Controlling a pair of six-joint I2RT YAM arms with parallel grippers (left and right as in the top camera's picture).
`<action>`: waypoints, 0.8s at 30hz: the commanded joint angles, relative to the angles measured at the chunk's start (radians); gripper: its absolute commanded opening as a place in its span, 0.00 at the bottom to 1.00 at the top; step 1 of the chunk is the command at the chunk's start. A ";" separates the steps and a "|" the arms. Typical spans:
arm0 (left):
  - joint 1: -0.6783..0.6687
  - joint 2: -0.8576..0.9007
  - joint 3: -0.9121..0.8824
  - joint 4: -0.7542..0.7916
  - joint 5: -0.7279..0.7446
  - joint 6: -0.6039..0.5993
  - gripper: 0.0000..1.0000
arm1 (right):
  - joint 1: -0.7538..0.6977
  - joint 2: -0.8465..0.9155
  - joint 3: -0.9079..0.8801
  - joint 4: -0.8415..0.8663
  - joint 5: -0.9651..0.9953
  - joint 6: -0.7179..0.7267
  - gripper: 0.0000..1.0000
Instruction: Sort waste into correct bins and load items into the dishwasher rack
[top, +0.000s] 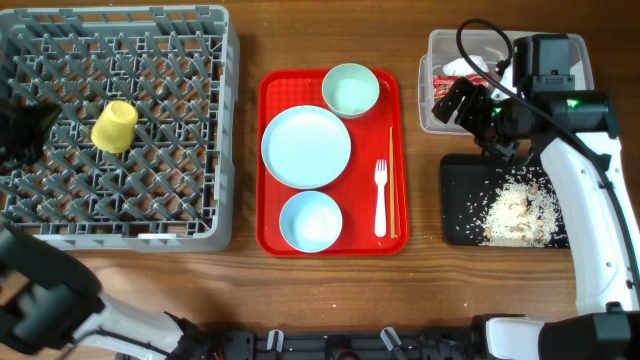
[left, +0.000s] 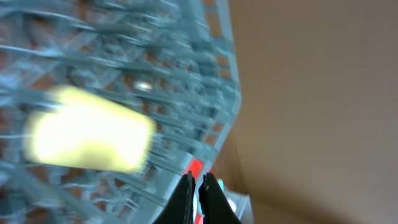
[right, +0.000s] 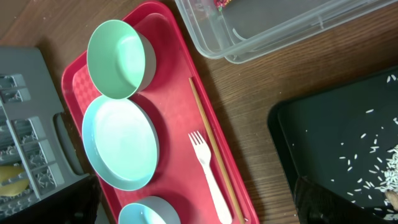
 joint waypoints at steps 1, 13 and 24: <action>-0.196 -0.113 0.002 -0.016 -0.241 0.058 0.04 | 0.001 -0.007 0.018 0.002 -0.010 0.008 1.00; -0.549 -0.039 0.002 -0.061 -1.121 0.076 0.04 | 0.001 -0.007 0.018 0.002 -0.010 0.008 0.99; -0.525 0.046 0.002 -0.045 -1.125 0.111 0.04 | 0.001 -0.007 0.018 0.002 -0.010 0.008 1.00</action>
